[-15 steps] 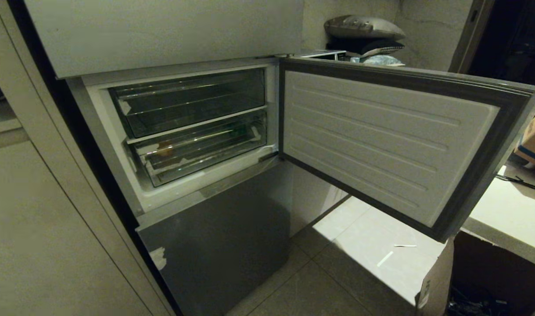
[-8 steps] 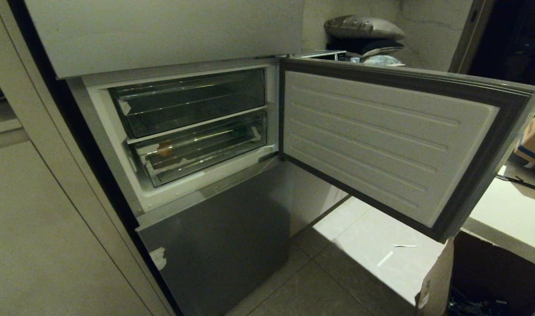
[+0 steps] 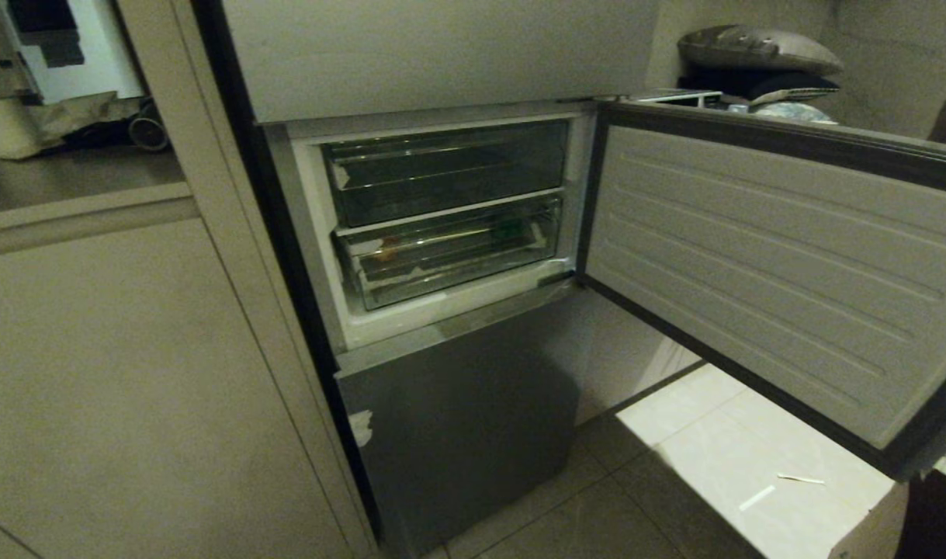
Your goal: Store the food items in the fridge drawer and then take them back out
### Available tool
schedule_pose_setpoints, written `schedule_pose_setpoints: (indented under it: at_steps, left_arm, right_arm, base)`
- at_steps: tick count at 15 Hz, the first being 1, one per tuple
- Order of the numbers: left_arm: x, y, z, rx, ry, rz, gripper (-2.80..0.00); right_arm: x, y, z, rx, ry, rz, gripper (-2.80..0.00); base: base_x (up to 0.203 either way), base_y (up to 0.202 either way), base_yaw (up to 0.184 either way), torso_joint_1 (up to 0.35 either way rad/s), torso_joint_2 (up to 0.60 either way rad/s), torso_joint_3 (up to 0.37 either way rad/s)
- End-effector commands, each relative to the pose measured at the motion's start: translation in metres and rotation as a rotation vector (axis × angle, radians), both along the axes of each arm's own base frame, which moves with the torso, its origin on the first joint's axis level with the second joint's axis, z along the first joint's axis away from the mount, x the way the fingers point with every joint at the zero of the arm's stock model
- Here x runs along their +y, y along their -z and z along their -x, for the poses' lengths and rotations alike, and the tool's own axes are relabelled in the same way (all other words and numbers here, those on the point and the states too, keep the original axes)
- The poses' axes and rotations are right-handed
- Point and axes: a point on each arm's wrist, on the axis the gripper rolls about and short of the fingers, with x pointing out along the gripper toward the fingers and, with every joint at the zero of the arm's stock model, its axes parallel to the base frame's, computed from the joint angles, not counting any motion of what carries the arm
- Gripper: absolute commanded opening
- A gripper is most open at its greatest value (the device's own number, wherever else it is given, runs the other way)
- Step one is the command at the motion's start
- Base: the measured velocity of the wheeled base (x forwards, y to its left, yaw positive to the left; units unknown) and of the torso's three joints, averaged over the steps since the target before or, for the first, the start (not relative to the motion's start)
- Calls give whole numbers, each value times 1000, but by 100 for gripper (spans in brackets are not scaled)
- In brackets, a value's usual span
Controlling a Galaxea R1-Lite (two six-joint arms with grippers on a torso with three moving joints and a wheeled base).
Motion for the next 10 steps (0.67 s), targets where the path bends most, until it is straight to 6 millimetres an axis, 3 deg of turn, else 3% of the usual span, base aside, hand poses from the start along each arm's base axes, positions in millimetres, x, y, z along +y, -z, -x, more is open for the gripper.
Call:
schedule_pose_setpoints:
  at_steps: [1,10]
  left_arm:
    - [0,0,0,1,1,1,-280]
    - [0,0,0,1,1,3,-280]
  right_arm:
    - [0,8,-2,30,1,-3,-280]
    - [0,8,-2,30,0,-4,-280]
  base:
    - [0,-10,170,7,2,7]
    - [1,-9,178,2,4,1]
